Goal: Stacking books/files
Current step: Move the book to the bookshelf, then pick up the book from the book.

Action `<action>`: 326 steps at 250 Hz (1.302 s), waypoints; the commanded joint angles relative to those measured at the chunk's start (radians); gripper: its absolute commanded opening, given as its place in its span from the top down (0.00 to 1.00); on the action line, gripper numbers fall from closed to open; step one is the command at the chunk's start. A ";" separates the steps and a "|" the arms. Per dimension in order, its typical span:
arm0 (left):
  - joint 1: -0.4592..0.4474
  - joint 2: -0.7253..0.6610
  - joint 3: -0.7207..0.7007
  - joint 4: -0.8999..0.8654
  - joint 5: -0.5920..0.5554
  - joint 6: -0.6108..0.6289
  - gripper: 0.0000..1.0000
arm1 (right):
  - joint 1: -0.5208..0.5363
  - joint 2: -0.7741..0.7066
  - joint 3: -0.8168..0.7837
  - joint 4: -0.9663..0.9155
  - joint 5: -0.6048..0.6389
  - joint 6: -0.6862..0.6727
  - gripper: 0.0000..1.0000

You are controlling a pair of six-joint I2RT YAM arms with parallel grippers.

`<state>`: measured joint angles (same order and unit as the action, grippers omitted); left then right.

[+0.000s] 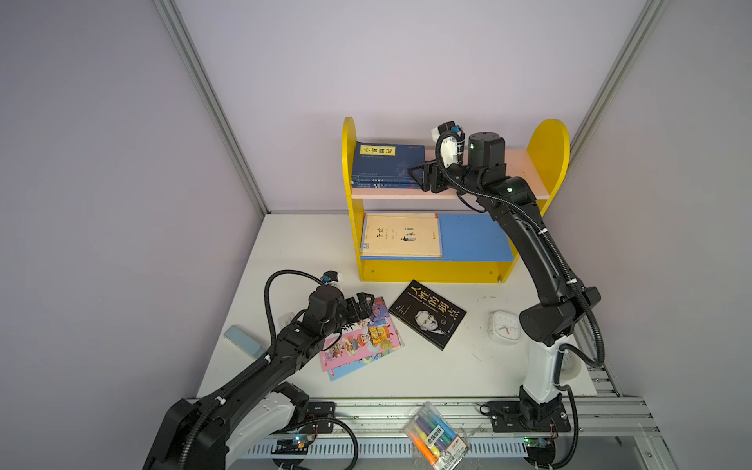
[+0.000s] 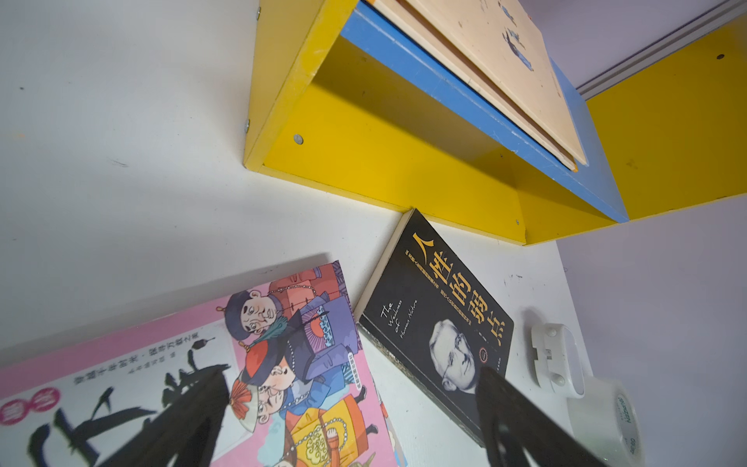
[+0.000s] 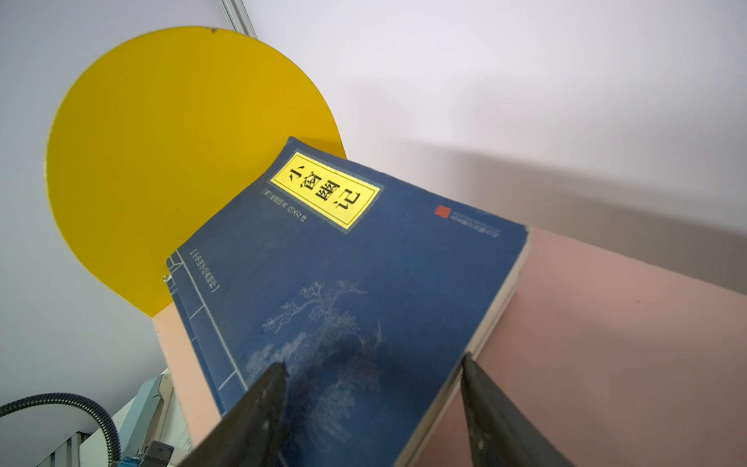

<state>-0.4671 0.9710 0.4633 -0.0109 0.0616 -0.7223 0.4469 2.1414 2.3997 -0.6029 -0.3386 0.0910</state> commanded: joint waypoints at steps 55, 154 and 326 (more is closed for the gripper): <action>0.002 -0.020 -0.013 0.023 0.006 -0.003 0.02 | -0.014 -0.051 -0.013 0.011 0.027 -0.001 0.24; 0.011 -0.002 -0.005 0.015 -0.006 -0.005 0.02 | -0.018 -0.256 -0.232 0.034 -0.015 -0.055 0.30; 0.046 0.048 0.022 -0.123 -0.109 -0.118 0.02 | 0.248 -0.695 -1.156 0.276 -0.130 -0.255 0.33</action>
<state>-0.4225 1.0420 0.4969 -0.0807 -0.0044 -0.7998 0.6525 1.4475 1.3582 -0.4702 -0.4858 -0.1745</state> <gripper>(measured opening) 0.980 0.666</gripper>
